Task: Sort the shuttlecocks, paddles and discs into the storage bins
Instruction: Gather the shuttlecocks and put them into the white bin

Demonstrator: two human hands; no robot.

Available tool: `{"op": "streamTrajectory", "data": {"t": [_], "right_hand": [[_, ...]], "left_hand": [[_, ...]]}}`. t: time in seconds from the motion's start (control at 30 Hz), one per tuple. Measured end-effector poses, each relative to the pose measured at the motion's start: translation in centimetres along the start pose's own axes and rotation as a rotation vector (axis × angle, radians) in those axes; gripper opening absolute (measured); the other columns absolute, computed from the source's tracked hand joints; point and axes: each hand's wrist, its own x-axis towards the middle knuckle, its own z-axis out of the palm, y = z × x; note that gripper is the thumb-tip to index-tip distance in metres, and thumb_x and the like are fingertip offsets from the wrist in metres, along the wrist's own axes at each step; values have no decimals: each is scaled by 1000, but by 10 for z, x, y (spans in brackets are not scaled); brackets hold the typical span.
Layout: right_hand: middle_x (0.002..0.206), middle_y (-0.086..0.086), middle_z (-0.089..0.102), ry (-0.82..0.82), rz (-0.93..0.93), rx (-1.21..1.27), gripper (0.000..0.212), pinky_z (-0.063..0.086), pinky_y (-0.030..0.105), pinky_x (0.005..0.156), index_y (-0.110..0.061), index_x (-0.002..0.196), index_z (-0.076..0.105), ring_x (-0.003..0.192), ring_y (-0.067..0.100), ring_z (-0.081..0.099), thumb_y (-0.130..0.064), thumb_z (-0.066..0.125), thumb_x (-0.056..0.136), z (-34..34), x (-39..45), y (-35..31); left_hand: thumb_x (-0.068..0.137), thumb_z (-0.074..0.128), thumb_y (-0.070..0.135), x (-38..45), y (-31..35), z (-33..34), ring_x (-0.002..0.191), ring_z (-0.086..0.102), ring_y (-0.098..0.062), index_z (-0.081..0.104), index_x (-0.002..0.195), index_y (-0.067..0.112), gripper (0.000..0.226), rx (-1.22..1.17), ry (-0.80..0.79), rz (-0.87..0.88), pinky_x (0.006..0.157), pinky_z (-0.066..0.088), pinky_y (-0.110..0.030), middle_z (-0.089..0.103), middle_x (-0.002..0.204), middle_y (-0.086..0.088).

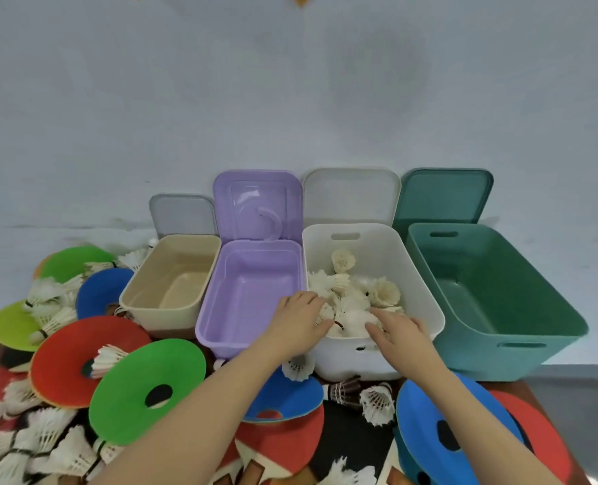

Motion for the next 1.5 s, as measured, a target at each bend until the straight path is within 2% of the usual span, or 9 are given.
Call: {"op": "streamTrajectory", "data": {"t": [0.1,0.37,0.57,0.7,0.87,1.07,1.23,1.33,1.5], "right_hand": [[133,-5,52,128,-35,51,42,22,30,104,-20,135,45,126,14,43,-39,39,98,7,-7,-4],[104,-4,63,428,-110,216,37,32,24,90,-15,111,60,100,14,54,-37,39,90,11,-38,-30],[90,-6,63,346,-31,109,28,32,27,77,-17,98,63,82,18,59,-37,47,87,32,-77,-22],[108,-6,60,89,111,-34,28,28,31,85,-22,113,60,103,20,52,-37,57,90,43,-88,-2],[121,-7,54,-49,198,-84,42,24,32,92,-28,128,46,115,17,46,-46,49,91,55,-84,22],[105,-10,60,-96,103,-90,22,17,30,85,-29,110,56,103,15,50,-40,49,92,72,-75,38],[74,-5,60,89,74,160,8,27,30,73,-19,79,63,74,19,56,-18,62,87,78,-75,59],[81,-5,60,113,113,453,6,43,31,69,-15,85,61,77,12,57,-14,57,90,69,-81,67],[88,-10,61,118,224,716,7,46,22,69,-19,91,58,85,2,56,-22,53,94,61,-90,78]], "left_hand": [[96,41,38,-11,-6,-5,135,26,-16,35,141,20,48,-22,49,8,108,16,-32,34,146,2],[96,44,32,-53,-24,-4,125,33,-14,44,135,20,41,-107,197,54,98,17,-24,44,134,5],[91,40,34,-70,-19,17,115,43,-18,55,124,16,40,-194,228,146,89,19,-23,53,122,3],[83,24,44,-81,-3,27,113,45,-19,58,120,14,58,-223,206,191,92,22,-26,55,120,1],[85,38,35,-78,19,30,102,54,-20,66,101,14,38,-188,201,240,87,23,-26,62,108,0],[86,40,33,-65,49,50,98,54,-20,66,99,14,35,-149,191,164,84,24,-27,62,104,0],[89,33,39,-60,78,76,106,50,-20,61,113,11,46,-191,83,92,90,35,-30,58,113,-3],[94,45,31,-59,92,92,114,46,-17,54,123,12,35,-251,80,-8,95,39,-30,53,122,-1],[95,46,28,-57,94,121,126,37,-16,37,139,14,47,-253,32,-234,107,32,-29,42,138,0]]}}
